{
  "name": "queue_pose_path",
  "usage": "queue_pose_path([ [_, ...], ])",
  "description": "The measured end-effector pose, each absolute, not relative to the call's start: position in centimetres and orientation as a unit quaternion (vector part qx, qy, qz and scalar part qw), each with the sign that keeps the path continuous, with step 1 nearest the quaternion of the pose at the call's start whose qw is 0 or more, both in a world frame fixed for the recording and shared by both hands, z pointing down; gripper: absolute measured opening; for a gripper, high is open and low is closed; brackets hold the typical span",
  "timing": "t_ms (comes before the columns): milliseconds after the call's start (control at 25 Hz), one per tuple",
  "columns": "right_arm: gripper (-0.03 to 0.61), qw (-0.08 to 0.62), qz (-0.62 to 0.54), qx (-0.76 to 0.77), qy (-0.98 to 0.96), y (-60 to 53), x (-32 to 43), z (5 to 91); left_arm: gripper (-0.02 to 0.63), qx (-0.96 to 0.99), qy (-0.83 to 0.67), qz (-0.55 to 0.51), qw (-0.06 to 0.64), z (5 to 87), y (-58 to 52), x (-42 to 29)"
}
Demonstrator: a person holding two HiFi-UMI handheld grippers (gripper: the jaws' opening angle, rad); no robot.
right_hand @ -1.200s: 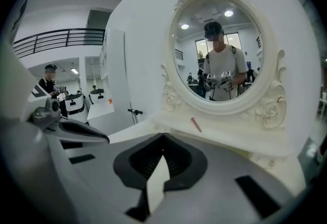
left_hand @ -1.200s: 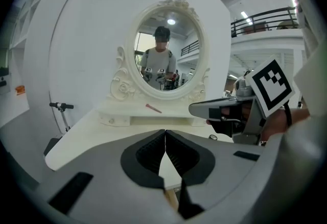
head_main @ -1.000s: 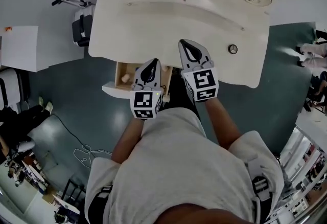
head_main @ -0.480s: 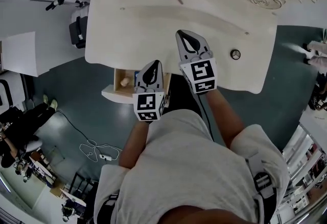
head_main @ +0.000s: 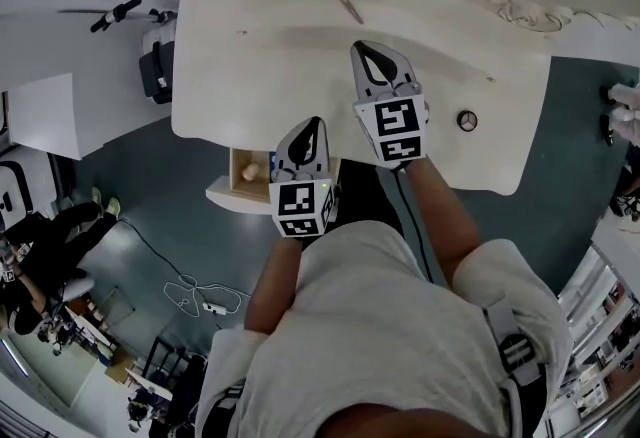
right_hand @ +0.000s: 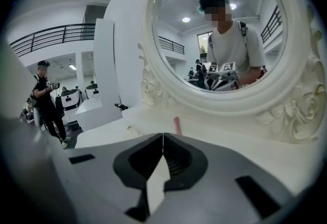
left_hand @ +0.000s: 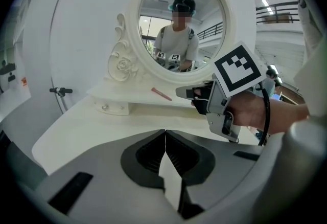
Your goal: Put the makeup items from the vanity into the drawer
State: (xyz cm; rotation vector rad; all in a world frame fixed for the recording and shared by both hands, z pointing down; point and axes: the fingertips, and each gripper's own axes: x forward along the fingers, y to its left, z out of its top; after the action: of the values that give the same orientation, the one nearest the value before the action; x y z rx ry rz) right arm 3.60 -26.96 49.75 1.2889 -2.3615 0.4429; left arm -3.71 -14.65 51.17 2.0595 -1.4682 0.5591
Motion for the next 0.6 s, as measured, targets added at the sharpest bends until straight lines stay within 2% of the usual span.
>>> queue_pose_path([
  [520, 0.017, 0.293, 0.143, 0.48, -0.814, -33.1, 3.3, 51.9, 0.008, 0.757, -0.554, 0.195, 0.287, 51.8, -16.6, -3.8],
  [600, 0.051, 0.306, 0.147, 0.469, -0.815, -33.7, 2.8, 52.4, 0.008, 0.753, -0.558, 0.193, 0.291, 52.0, -16.5, -4.2],
])
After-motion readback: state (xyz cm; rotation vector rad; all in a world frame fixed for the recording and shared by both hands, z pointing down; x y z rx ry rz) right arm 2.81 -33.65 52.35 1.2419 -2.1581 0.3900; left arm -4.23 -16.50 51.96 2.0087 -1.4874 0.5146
